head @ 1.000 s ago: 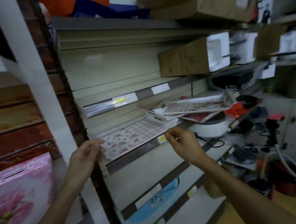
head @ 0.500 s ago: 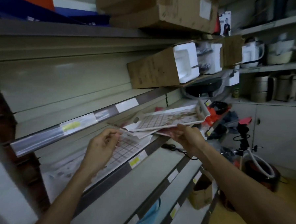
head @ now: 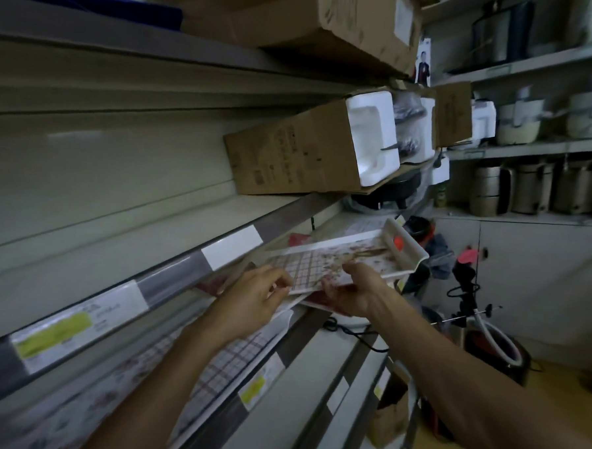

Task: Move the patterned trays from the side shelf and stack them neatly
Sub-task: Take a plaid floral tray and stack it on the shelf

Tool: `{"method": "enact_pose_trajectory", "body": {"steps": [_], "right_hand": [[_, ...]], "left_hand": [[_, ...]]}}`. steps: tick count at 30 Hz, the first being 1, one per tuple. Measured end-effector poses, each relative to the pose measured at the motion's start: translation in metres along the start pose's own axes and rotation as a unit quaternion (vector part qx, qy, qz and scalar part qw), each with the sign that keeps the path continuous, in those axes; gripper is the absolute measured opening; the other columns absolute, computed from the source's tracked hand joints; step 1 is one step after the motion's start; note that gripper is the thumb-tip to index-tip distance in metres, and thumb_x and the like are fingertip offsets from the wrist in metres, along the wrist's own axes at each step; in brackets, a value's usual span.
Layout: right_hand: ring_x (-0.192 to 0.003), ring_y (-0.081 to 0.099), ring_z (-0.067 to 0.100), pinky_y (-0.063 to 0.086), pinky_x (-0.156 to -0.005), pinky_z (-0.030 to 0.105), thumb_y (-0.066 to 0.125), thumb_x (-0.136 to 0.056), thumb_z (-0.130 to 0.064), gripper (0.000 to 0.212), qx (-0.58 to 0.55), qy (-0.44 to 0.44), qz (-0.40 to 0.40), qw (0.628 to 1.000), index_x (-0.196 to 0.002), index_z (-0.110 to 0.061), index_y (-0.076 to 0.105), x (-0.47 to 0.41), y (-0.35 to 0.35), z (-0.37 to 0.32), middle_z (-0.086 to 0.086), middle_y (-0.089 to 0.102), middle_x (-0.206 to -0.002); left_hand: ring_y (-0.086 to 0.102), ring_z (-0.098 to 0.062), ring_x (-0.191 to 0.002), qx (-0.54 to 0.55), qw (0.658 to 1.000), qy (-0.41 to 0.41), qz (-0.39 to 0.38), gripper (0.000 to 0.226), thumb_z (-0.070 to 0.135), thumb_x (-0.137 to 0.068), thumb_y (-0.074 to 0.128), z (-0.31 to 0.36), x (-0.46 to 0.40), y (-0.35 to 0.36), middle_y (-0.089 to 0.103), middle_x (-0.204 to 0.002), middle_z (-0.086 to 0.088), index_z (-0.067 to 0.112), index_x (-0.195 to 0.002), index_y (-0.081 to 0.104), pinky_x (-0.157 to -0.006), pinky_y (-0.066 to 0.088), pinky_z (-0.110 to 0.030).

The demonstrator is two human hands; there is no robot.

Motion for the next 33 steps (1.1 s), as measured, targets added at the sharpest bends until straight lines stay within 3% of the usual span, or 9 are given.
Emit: {"method": "enact_pose_trajectory", "body": {"steps": [4,9,12,18,20,23,26,29,33], "right_hand": [[-0.083,0.067,0.03,0.057,-0.047,0.025,0.04,-0.101,-0.013,0.022,0.012,-0.034,0.035,0.999,-0.105,0.0,0.058,-0.013,0.001,-0.007,0.022,0.066,-0.098],[-0.051,0.062,0.021,0.053,-0.04,0.026,0.034,-0.097,0.0,0.02,0.051,-0.114,0.084,0.989,-0.103,0.0,0.054,-0.023,-0.006,-0.033,0.024,0.068,-0.092],[-0.051,0.051,0.018,0.046,-0.041,0.026,0.036,-0.094,0.003,0.019,0.063,-0.161,0.106,0.979,-0.088,-0.004,0.053,-0.023,-0.011,-0.046,0.016,0.059,-0.078],[-0.049,0.045,0.019,0.041,-0.036,0.023,0.034,-0.091,0.006,0.02,0.048,-0.196,0.125,0.971,-0.086,-0.004,0.051,-0.014,-0.034,-0.069,0.013,0.051,-0.068],[-0.052,0.046,0.021,0.043,-0.035,0.022,0.036,-0.091,0.005,0.017,0.048,-0.21,0.13,0.968,-0.086,-0.003,0.049,-0.01,-0.045,-0.078,0.016,0.05,-0.071],[-0.063,0.052,0.026,0.048,-0.048,0.03,0.036,-0.089,0.003,0.015,0.061,-0.217,0.132,0.965,-0.092,0.0,0.051,-0.003,-0.066,-0.089,0.02,0.054,-0.082],[-0.057,0.049,0.023,0.048,-0.044,0.029,0.036,-0.09,0.001,0.014,0.092,-0.233,0.134,0.959,-0.087,-0.003,0.049,0.015,-0.088,-0.105,0.019,0.052,-0.079],[-0.05,0.044,0.021,0.045,-0.039,0.026,0.037,-0.089,0.0,0.014,0.102,-0.258,0.143,0.95,-0.082,-0.005,0.049,0.038,-0.111,-0.127,0.015,0.046,-0.067],[-0.044,0.046,0.019,0.04,-0.034,0.02,0.04,-0.08,0.002,0.013,0.125,-0.27,0.188,0.936,-0.074,-0.005,0.048,0.068,-0.154,-0.151,0.012,0.045,-0.06]], "left_hand": [[0.053,-0.004,-0.098,-0.016,1.0,0.004,-0.018,0.023,0.024,-0.094,0.055,-0.01,-0.018,0.012,0.054,-0.11,0.011,0.018,-0.114,0.062,-0.083,0.045,-0.022],[0.052,-0.013,-0.109,-0.021,0.999,0.002,-0.024,0.028,0.023,-0.092,0.058,-0.025,-0.03,0.023,0.054,-0.12,0.006,0.021,-0.119,0.059,-0.091,0.048,-0.033],[0.052,-0.015,-0.112,-0.041,0.999,-0.001,-0.019,0.032,0.026,-0.091,0.059,-0.035,-0.036,0.023,0.055,-0.121,0.004,0.021,-0.123,0.058,-0.093,0.046,-0.032],[0.056,-0.006,-0.101,-0.005,1.0,-0.027,0.006,0.024,0.043,-0.096,0.046,-0.037,-0.037,0.02,0.058,-0.11,0.012,0.029,-0.108,0.061,-0.088,0.051,-0.034],[0.058,-0.008,-0.094,-0.001,0.999,-0.025,0.02,0.032,0.049,-0.095,0.04,-0.03,-0.036,0.016,0.06,-0.102,0.011,0.028,-0.103,0.063,-0.083,0.052,-0.036],[0.06,-0.01,-0.087,0.018,0.999,-0.028,0.04,0.045,0.056,-0.089,0.033,-0.017,-0.034,0.013,0.06,-0.093,0.01,0.026,-0.097,0.066,-0.079,0.051,-0.035],[0.059,-0.006,-0.086,0.031,0.998,-0.039,0.046,0.043,0.056,-0.089,0.034,0.003,-0.034,0.015,0.06,-0.095,0.01,0.028,-0.095,0.065,-0.075,0.049,-0.024],[0.058,0.0,-0.084,0.06,0.995,-0.066,0.046,0.023,0.042,-0.097,0.045,0.025,-0.041,0.015,0.062,-0.099,0.008,0.026,-0.095,0.062,-0.065,0.041,-0.008],[0.063,-0.007,-0.089,0.095,0.988,-0.1,0.073,0.02,0.04,-0.095,0.048,0.058,-0.052,0.019,0.063,-0.102,0.01,0.027,-0.106,0.059,-0.065,0.05,-0.023]]}}
Point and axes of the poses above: each hand's wrist, its own x-axis away from the middle knuckle, its own y-axis out of the palm, z = x × y, the point moved 7 cm from there along -x, towards the middle knuckle
